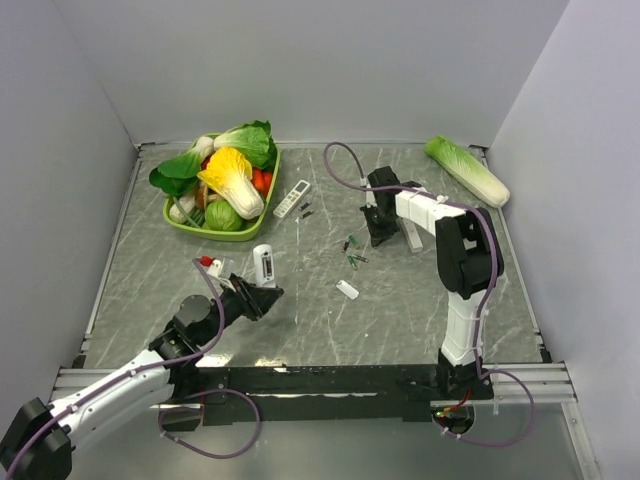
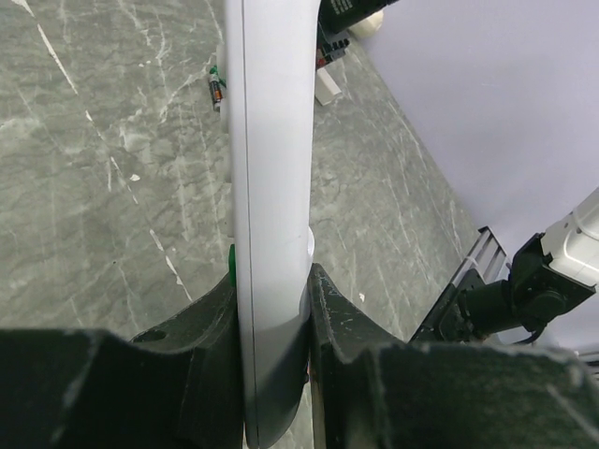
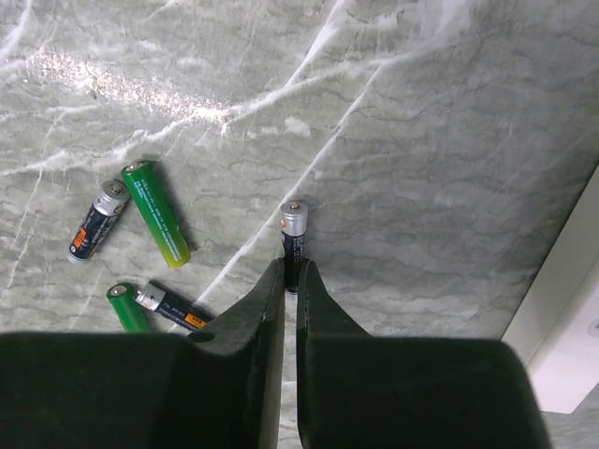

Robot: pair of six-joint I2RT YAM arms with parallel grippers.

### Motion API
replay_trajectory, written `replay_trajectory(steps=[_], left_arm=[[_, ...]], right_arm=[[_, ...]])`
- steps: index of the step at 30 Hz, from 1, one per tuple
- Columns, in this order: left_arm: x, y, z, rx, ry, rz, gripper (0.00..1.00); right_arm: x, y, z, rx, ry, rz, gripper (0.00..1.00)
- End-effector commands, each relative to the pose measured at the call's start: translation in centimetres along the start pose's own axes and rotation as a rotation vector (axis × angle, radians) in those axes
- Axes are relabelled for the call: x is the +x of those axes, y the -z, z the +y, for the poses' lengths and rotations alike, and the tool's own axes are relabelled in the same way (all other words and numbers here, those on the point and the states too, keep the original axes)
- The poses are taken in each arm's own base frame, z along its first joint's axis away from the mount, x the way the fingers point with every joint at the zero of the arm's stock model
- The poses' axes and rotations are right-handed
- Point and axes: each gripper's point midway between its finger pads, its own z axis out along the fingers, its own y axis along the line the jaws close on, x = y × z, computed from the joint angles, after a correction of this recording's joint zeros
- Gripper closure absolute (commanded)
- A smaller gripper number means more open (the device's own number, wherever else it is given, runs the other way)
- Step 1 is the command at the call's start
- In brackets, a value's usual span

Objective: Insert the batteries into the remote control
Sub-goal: Move the battery to the center of the board.

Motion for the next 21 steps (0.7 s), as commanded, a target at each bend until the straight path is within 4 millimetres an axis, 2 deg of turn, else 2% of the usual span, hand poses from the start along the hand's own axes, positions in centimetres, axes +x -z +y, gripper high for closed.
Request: replay_trajectory(steps=[1, 7, 11, 13, 15, 17, 18, 21], left_arm=[[-1.8, 0.1, -2.1, 0.086, -0.027, -0.055, 0.99], [-2.0, 0.4, -2.7, 0.112, -0.025, -0.055, 0.99], [-2.2, 0.6, -3.2, 0.134, -0.012, -0.064, 0.99], [-2.3, 0.7, -3.4, 0.139, -0.008, -0.064, 0.99], [-2.5, 0.9, -3.6, 0.146, -0.008, -0.072, 0.99], [-2.6, 1.0, -3.7, 0.151, -0.004, -0.078, 0.99], [-2.7, 1.1, -3.8, 0.155, -0.004, -0.08, 0.99], [-2.8, 1.2, -3.9, 0.158, 0.001, -0.086, 0.99]], right_arm=[[1.7, 1.8, 0.3, -0.005, 0.055, 0.011, 0.96], [4.6, 2.8, 0.9, -0.027, 0.035, 0.055, 0.95], [7.0, 2.4, 0.4, 0.006, -0.024, 0.101, 0.94], [7.3, 2.4, 0.4, 0.013, -0.057, 0.096, 0.93], [8.2, 2.3, 0.4, 0.018, -0.079, 0.103, 0.88], [8.7, 2.3, 0.6, 0.014, -0.093, 0.1, 0.8], [8.8, 2.3, 0.5, 0.016, -0.1, 0.099, 0.7], [9.3, 2.5, 0.7, 0.006, -0.107, 0.098, 0.58]])
